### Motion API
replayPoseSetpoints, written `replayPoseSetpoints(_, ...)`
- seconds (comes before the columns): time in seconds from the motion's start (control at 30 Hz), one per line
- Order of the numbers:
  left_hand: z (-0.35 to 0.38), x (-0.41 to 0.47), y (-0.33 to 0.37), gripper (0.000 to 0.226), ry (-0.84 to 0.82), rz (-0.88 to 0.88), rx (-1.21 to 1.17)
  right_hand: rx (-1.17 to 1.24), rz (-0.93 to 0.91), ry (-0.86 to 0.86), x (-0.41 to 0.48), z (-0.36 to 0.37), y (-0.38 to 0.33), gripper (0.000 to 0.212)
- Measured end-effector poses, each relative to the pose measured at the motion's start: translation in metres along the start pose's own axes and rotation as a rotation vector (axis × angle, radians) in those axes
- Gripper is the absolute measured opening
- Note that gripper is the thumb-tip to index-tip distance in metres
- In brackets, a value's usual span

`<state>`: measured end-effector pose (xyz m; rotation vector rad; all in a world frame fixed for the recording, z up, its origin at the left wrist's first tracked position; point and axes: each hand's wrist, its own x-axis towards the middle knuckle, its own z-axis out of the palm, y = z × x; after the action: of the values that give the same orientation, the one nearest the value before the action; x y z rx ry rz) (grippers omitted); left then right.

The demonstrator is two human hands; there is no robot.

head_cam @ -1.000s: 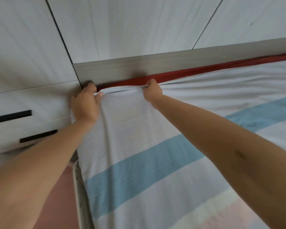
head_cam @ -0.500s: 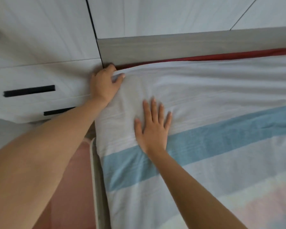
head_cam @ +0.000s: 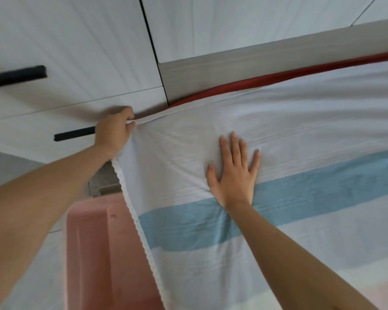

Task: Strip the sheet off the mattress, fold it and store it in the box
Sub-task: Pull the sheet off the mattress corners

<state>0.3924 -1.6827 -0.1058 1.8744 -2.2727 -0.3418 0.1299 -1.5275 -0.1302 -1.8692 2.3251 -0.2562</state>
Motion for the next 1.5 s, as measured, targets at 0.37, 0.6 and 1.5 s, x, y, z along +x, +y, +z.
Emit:
replayPoseSetpoints(0.37, 0.01, -0.207, 0.135, 0.047, -0.002, -0.035, -0.262, 0.23, 0.023, -0.42, -0.006, -0.047, 0.013, 0.059)
replayPoseSetpoints(0.6, 0.002, -0.415, 0.263, 0.042, -0.404, 0.416, -0.313, 0.581, 0.138, -0.568, -0.204, -0.148, 0.099, 0.043)
replayPoseSetpoints(1.5, -0.066, -0.5, 0.33, 0.043, -0.615, -0.143, -0.849, 0.68, 1.322, -0.006, -0.516, -0.229, 0.228, 0.075)
